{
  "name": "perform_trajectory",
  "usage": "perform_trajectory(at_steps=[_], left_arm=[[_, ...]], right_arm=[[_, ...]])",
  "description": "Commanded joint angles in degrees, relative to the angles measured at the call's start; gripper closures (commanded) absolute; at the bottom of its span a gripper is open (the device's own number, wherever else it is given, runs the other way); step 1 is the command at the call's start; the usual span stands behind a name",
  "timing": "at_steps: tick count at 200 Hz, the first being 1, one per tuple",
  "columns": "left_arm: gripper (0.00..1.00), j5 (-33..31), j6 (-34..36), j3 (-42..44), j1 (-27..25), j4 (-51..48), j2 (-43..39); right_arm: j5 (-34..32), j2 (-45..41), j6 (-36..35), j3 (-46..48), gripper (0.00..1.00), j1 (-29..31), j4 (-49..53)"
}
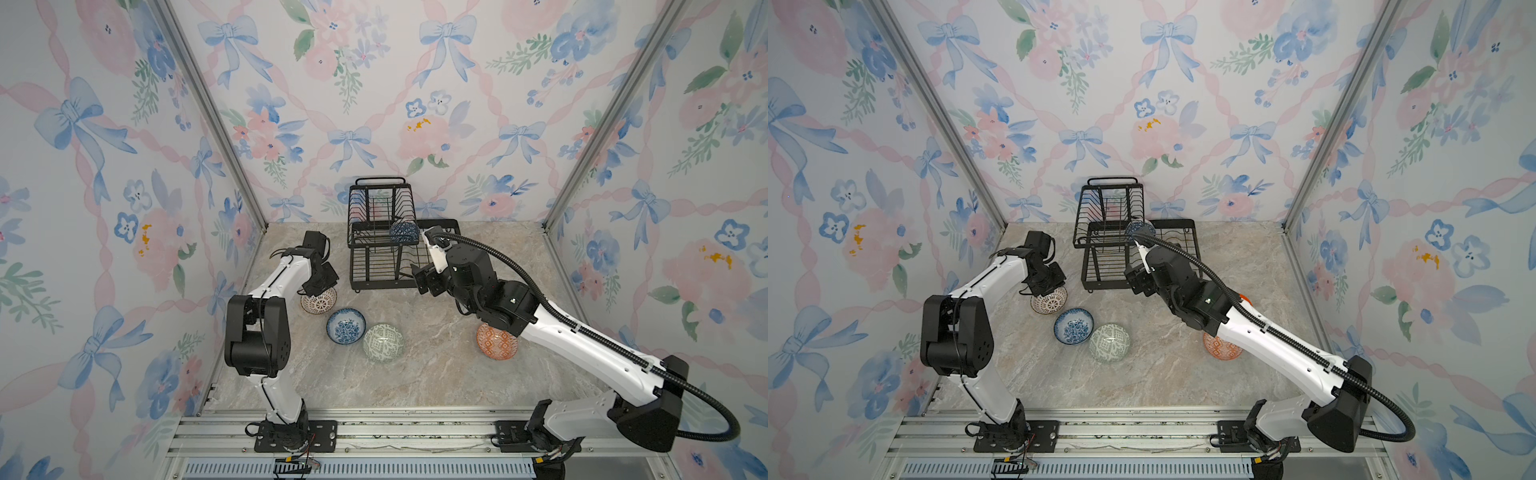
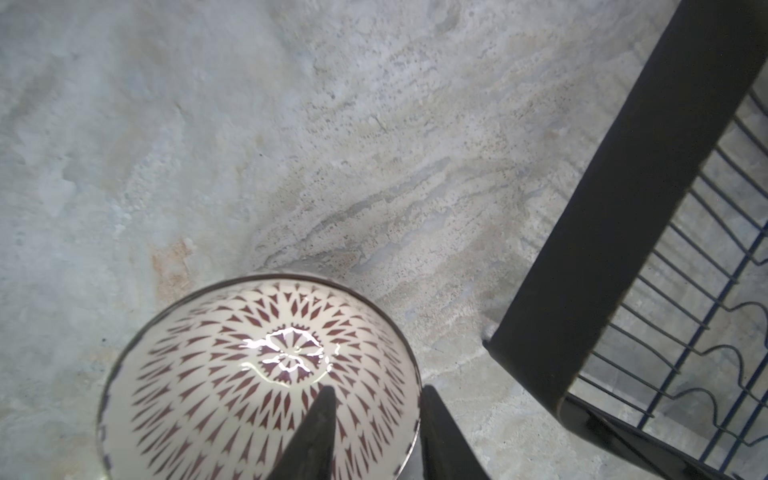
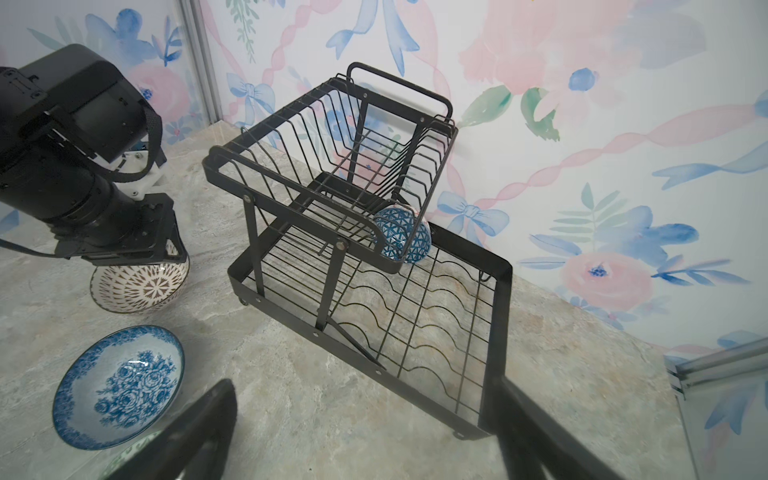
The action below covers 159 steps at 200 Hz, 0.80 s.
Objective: Load the bowls into the dish rack
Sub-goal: 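Close the left gripper on the maroon-patterned bowl's rim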
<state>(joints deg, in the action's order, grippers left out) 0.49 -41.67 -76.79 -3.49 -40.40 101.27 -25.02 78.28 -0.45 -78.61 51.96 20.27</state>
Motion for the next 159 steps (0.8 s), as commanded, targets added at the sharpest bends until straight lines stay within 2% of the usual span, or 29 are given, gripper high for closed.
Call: perform_trajectory(at_steps=[1, 32, 46, 112, 159], left_arm=[[0.6, 1.0, 2.0, -0.8, 2.3, -0.6, -5.3], [0.49, 1.1, 3.1, 1.9, 5.3, -0.6, -10.0], [0.48, 1.4, 3.4, 4.5, 6.8, -0.6, -11.8], [0.47, 0.9, 6.7, 15.3, 10.9, -0.5, -15.4], [0.49, 4.0, 8.2, 16.4, 11.0, 1.4, -13.5]], right_arm=[[5.1, 0.0, -0.2, -0.8, 0.03, 0.7, -1.3], [6.7, 0.4, -0.2, -0.8, 0.03, 1.0, -1.8], [7.4, 0.7, -0.2, -1.1, 0.03, 1.2, -1.9], [11.1, 3.2, -0.3, -3.2, 0.03, 2.0, -1.6], [11.5, 4.6, 0.4, -4.2, 0.03, 2.3, -1.5]])
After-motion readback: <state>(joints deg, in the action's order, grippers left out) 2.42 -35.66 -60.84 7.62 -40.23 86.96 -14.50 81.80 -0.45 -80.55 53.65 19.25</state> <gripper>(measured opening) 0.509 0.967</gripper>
